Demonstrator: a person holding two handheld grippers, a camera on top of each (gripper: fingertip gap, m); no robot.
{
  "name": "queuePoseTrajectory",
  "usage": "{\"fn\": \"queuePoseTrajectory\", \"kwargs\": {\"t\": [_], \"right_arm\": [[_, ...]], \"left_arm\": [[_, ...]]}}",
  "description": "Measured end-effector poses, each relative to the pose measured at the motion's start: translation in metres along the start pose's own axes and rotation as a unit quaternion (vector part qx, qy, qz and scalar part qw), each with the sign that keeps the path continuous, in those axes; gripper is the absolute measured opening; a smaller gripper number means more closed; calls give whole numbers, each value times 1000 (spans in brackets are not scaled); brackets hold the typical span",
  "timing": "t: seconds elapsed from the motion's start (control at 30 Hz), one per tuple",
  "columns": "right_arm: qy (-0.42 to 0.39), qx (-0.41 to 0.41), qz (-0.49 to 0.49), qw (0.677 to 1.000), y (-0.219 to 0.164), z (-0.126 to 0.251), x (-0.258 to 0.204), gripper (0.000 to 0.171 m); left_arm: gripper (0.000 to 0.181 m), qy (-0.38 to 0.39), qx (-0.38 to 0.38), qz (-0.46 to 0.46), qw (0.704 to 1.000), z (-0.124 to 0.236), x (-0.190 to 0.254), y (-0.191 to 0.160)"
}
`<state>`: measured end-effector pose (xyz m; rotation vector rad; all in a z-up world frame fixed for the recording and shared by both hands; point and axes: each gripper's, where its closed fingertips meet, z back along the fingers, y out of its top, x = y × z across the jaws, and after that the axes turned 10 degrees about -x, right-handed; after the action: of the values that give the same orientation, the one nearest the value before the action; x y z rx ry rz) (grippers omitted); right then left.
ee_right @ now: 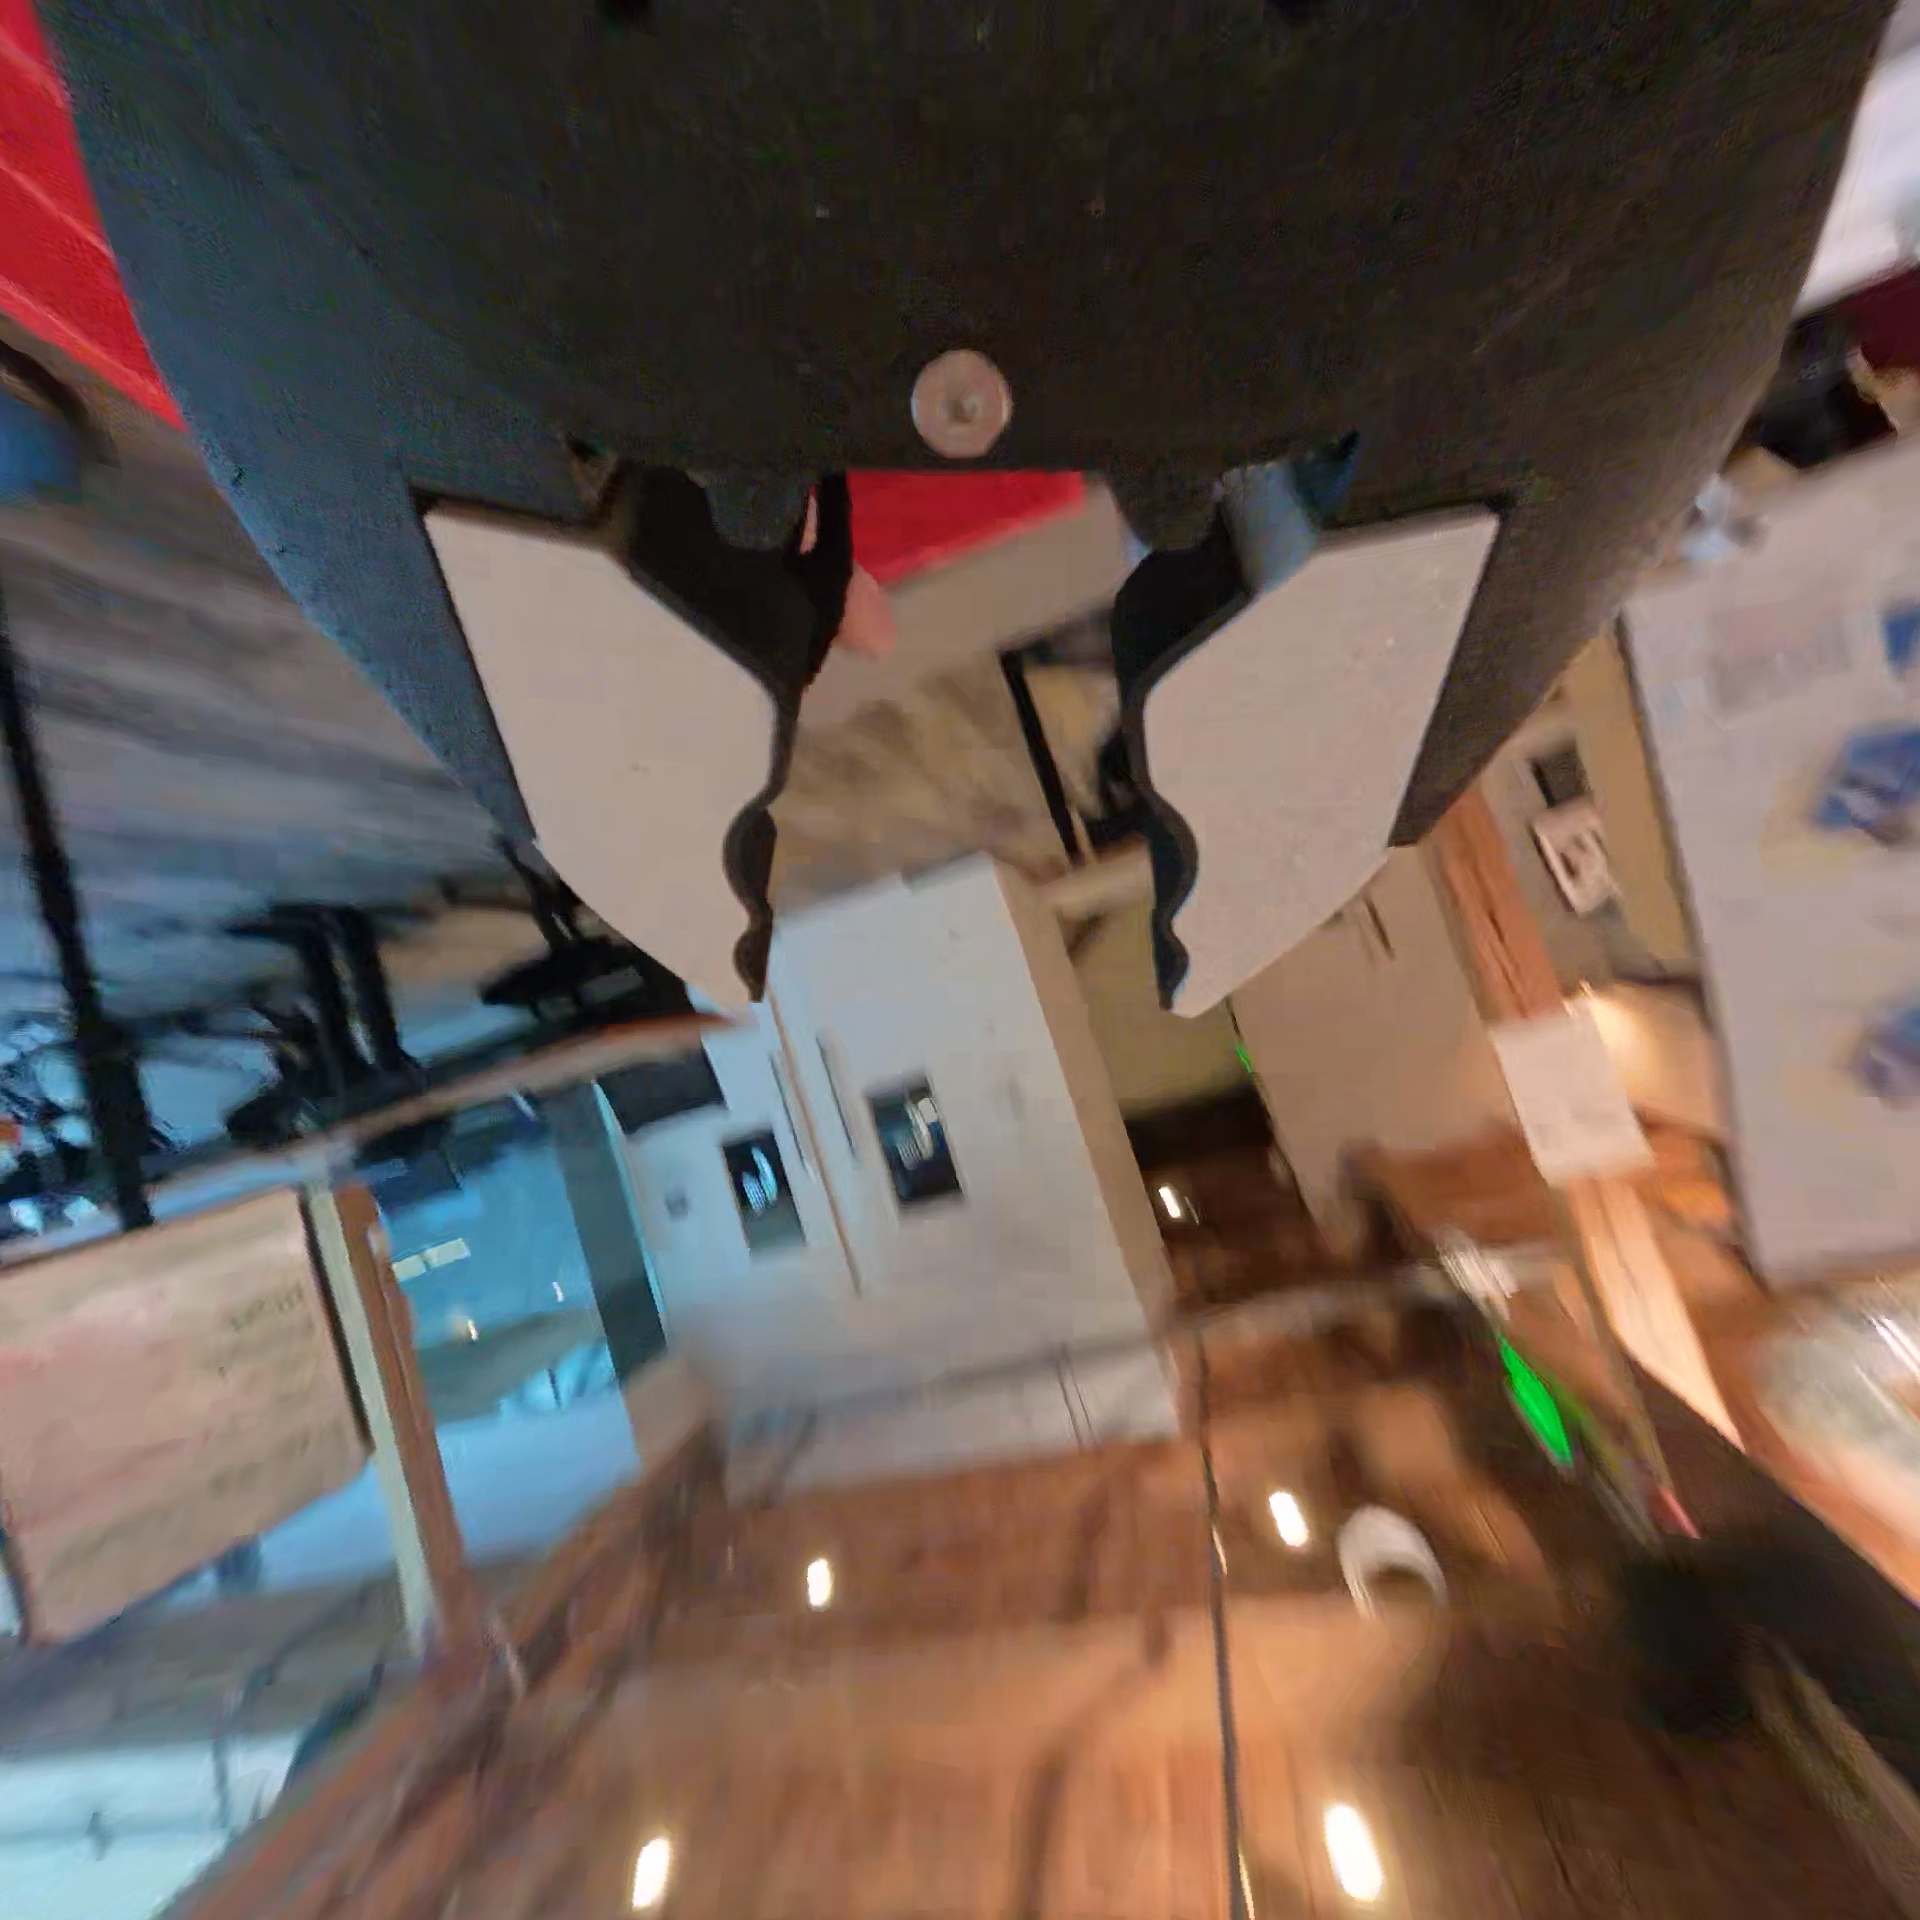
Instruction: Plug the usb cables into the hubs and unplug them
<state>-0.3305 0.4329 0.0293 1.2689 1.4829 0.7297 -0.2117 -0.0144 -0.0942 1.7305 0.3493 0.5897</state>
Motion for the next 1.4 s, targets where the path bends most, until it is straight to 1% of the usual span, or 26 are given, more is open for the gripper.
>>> {"fn": "queuePoseTrajectory", "kwargs": {"t": [0.03,0.07,0.1,0.13,0.23,0.33,0.4,0.47,0.53,0.6,0.63,0.67,0.7,0.77,0.83,0.9,0.93,1.0,1.07,1.1,1.13,1.2,1.23,1.3,1.37,1.4], "right_arm": [[17,38,-22,999,13,5,-3,75],[32,65,-41,997,23,9,-6,79],[49,84,-56,994,32,13,-8,84],[65,100,-63,991,38,17,-11,84],[113,128,-50,984,54,30,-25,68],[166,101,-40,980,57,36,-44,60],[217,92,-52,971,63,42,-60,56],[262,106,-80,956,74,48,-76,72],[309,110,-100,939,82,55,-93,72],[340,107,-103,928,87,59,-109,81],[353,125,-91,923,91,63,-117,81],[360,152,-71,918,95,69,-125,74],[355,163,-49,919,97,72,-130,73],[354,146,-14,924,94,73,-142,72],[380,121,5,917,90,77,-156,73],[414,100,-7,905,89,83,-165,70],[438,94,-21,894,90,87,-169,72],[462,97,-62,879,96,91,-170,75],[474,102,-86,870,99,93,-169,77],[476,104,-88,869,100,93,-169,79],[476,112,-84,868,101,95,-169,80],[469,126,-53,872,101,100,-170,80],[467,123,-37,875,100,102,-171,78],[483,106,-6,869,96,109,-179,76],[512,89,5,855,93,119,-187,74],[533,80,-5,842,93,124,-190,77]], "left_arm": [[57,-8,-2,0,1000,1,2,0],[39,-20,-1,-5,1000,2,6,0],[32,-28,2,-9,1000,3,9,0],[30,-23,-4,-9,1000,2,8,-1],[25,-11,-21,-27,999,1,7,-4],[27,-44,-12,-21,999,1,16,-3],[42,-48,3,0,999,0,15,0],[48,-41,6,2,999,1,12,2],[45,-40,16,-4,999,4,11,6],[38,-38,46,-17,998,9,12,15],[36,-34,51,-27,998,10,13,19],[37,-27,49,-37,998,11,14,24],[39,-24,46,-52,997,12,17,30],[48,-9,55,-83,995,17,23,50],[52,4,77,-105,991,29,31,80],[60,17,106,-109,988,52,40,116],[62,38,107,-106,988,67,38,132],[67,109,49,-107,987,99,18,150],[72,223,-46,-111,967,145,-24,155],[73,288,-94,-113,946,175,-50,156],[73,356,-140,-123,916,210,-79,156],[75,472,-222,-137,842,281,-136,158],[76,487,-264,-126,823,306,-157,152],[81,436,-361,-44,823,333,-181,123],[83,388,-416,18,822,348,-196,99],[83,379,-447,34,810,356,-204,89]]}}
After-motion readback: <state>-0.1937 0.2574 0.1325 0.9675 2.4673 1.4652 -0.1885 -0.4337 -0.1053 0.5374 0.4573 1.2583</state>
